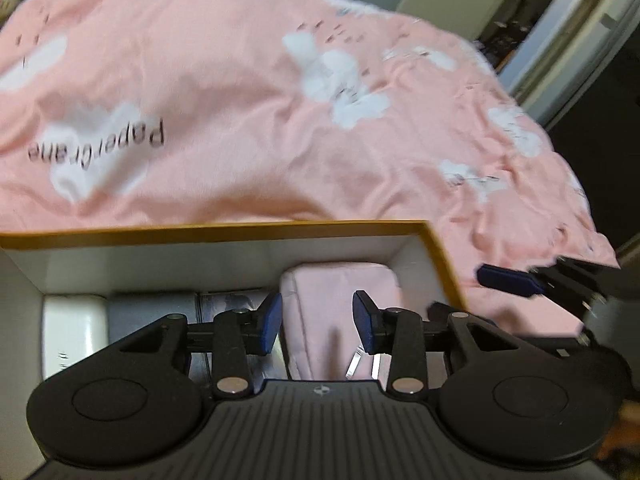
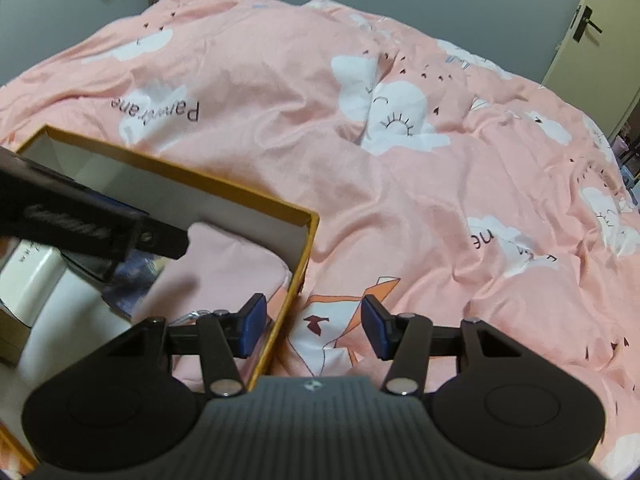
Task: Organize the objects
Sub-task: 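Lower the pink pouch into the box and open the left tool, then move both tools back to the plush toys beside the box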
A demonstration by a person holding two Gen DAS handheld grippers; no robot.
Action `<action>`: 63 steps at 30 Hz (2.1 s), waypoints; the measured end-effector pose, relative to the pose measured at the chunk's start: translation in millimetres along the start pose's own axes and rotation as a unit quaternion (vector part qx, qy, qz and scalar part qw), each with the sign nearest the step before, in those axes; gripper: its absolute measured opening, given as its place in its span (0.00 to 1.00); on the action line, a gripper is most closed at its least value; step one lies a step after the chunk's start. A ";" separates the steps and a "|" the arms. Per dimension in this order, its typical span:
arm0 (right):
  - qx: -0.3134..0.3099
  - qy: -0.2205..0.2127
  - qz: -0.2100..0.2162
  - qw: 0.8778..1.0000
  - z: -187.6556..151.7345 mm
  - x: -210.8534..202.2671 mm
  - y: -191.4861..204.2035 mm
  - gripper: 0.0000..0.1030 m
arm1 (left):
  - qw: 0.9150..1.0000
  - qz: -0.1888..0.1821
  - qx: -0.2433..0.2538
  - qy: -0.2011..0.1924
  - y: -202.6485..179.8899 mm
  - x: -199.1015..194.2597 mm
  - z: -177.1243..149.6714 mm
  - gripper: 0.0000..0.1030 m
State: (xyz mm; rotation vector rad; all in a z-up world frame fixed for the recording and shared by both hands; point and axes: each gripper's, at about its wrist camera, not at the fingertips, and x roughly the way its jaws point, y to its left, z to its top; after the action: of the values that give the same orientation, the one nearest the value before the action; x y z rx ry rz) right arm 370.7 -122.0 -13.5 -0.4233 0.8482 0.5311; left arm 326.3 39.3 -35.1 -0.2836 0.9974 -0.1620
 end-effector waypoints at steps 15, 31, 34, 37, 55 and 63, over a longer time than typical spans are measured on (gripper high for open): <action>0.059 -0.102 0.074 0.990 -45.9 -129.8 32.8 0.58 | 0.991 -0.028 0.077 -0.103 -33.7 -151.4 -73.4 0.42; 0.180 -0.042 0.155 0.971 -171.4 -156.6 92.1 0.27 | 0.999 0.027 -0.014 -0.013 10.3 -155.8 -208.5 0.42; 0.170 -0.018 0.176 0.969 -186.4 -151.8 106.9 0.26 | 0.999 0.024 -0.036 0.016 20.0 -145.4 -225.8 0.44; 0.154 0.007 0.184 0.971 -193.8 -145.3 117.3 0.27 | 0.997 0.014 -0.068 0.036 32.3 -136.2 -234.9 0.54; 0.173 0.080 0.175 0.966 -207.5 -97.9 119.2 0.36 | 0.986 -0.052 -0.140 0.078 64.3 -80.8 -241.1 0.88; 0.162 0.083 0.176 0.967 -206.1 -96.7 125.7 0.43 | 0.983 -0.067 -0.152 0.075 63.1 -80.6 -243.1 0.71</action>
State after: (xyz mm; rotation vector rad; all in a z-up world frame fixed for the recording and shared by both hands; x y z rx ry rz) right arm 121.7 -161.8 -76.8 -0.0133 1.1618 0.6764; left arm 78.1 81.4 -113.7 -0.6249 1.1541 -0.1546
